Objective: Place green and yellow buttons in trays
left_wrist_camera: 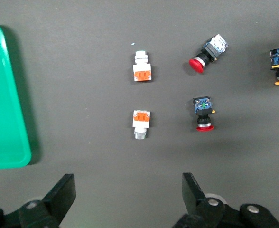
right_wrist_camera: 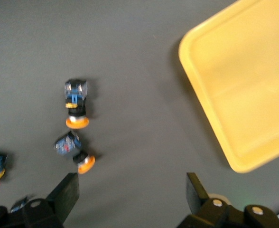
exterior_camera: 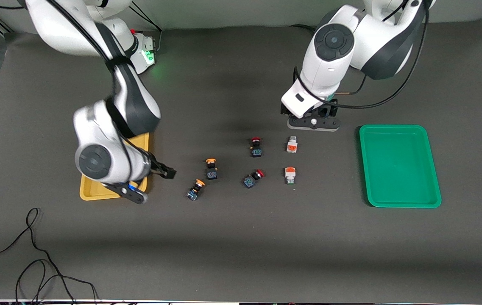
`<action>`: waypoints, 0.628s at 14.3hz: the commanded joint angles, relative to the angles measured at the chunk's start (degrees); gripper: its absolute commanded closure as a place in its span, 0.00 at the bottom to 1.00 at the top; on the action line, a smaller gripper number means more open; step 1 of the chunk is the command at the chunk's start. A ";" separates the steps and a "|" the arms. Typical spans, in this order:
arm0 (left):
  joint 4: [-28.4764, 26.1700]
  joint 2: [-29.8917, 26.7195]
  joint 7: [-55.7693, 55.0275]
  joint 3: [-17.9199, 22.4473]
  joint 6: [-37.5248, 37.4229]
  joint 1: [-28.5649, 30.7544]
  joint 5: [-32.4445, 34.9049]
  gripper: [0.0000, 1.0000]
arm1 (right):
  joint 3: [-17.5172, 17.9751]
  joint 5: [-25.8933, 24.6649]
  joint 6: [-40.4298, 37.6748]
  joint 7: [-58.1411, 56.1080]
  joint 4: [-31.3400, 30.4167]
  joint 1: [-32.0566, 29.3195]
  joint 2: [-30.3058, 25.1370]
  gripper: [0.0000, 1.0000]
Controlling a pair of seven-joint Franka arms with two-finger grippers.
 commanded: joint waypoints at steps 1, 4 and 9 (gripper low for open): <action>-9.12 0.33 -0.94 0.61 10.94 -1.47 -0.40 0.00 | -0.02 0.30 4.93 4.96 2.58 0.47 5.60 0.00; -12.31 7.43 -1.03 0.69 20.09 -1.83 -0.31 0.00 | 0.42 0.30 13.11 9.37 2.58 0.65 10.96 0.00; -13.54 18.79 -1.03 0.69 31.63 -2.44 -0.14 0.00 | 0.51 0.65 20.24 14.74 2.50 3.63 16.95 0.00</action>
